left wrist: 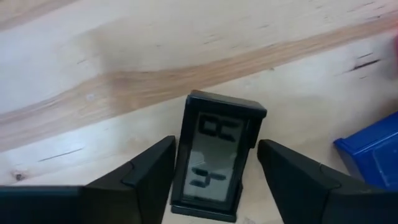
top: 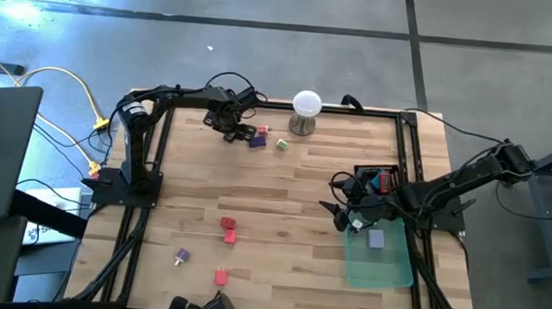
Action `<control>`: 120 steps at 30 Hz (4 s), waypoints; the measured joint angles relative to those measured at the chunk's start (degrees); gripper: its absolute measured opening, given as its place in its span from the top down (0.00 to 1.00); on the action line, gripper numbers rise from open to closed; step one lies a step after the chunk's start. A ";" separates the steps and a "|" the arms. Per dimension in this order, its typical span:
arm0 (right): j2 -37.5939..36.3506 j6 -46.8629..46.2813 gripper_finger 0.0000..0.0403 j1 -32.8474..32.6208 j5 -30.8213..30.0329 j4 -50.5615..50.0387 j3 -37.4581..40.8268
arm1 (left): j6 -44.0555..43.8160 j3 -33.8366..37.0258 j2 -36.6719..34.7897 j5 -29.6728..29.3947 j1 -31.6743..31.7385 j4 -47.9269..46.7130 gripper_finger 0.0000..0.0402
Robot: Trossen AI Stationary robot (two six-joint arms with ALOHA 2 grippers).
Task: Pick & Place Office items
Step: Put the black digital clock into the black basket
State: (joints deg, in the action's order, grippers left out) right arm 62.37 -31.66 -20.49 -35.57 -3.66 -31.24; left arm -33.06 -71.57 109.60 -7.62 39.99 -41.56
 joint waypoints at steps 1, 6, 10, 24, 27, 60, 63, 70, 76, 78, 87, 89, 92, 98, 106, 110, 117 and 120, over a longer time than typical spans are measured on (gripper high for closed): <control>0.00 0.01 0.25 0.00 0.00 0.00 0.00 | -0.04 0.00 0.00 0.04 0.00 0.08 0.46; 0.00 0.00 0.25 0.00 0.00 -0.01 0.01 | -0.13 -0.07 0.00 0.77 -0.22 -0.01 0.63; 0.00 0.02 0.25 -0.02 0.01 -0.02 0.02 | 2.05 -0.17 0.00 1.34 -0.84 0.65 0.69; 0.00 0.02 0.25 -0.02 0.75 -0.36 0.02 | 9.11 0.22 -14.55 -4.87 -13.54 -5.40 0.69; 0.00 0.02 0.25 -0.02 1.05 -0.29 0.02 | 9.45 0.17 -20.01 -6.42 -20.72 -4.12 0.69; 19.56 40.47 0.25 -8.28 3.59 54.35 0.02 | 25.23 1.73 -15.70 1.94 -54.74 41.91 0.69; 20.85 41.43 0.25 -8.29 6.18 56.45 0.00 | 25.82 1.70 -15.04 1.97 -55.33 42.71 0.69; 21.16 41.55 0.25 -8.24 7.41 57.29 0.00 | 27.25 1.68 -15.08 1.88 -55.32 45.88 0.69; 21.16 41.48 0.25 -8.24 7.45 57.11 0.00 | 27.30 1.62 -13.87 1.75 -55.30 47.37 0.69; 21.16 41.40 0.26 -8.24 7.55 57.11 0.00 | 27.37 1.62 -13.40 1.75 -55.30 47.93 0.69; 21.14 41.38 0.49 -8.24 10.49 57.07 0.00 | 30.07 1.62 -12.55 1.51 -55.30 49.24 0.69; 21.14 41.46 0.57 -8.24 10.49 57.05 0.00 | 30.18 1.62 -12.55 1.51 -55.36 49.25 0.69; 21.09 41.32 0.64 -8.26 10.61 56.97 0.00 | 31.14 1.62 -12.55 1.29 -55.61 49.56 0.69; 21.07 41.29 0.63 -8.24 10.91 56.74 -0.07 | 31.97 1.62 -12.55 -0.37 -56.59 50.04 0.69; 21.07 40.68 0.64 -8.24 10.74 56.50 -0.09 | 31.98 1.62 -12.55 -0.04 -56.61 49.85 0.60; 21.09 40.81 0.64 -8.25 10.86 55.36 -0.04 | 32.28 1.62 -12.57 0.26 -56.63 49.92 0.56; 21.09 40.65 0.64 -8.24 10.71 54.15 -0.04 | 30.84 1.62 -12.57 0.28 -56.63 49.54 0.55; 21.09 40.59 0.64 -8.24 10.63 53.88 -0.04 | 30.68 1.62 -12.57 0.51 -56.22 49.52 0.55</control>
State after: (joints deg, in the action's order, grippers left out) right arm 83.46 8.93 -28.73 -24.94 50.22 -31.29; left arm -2.37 -69.95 97.03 -7.11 -16.23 7.97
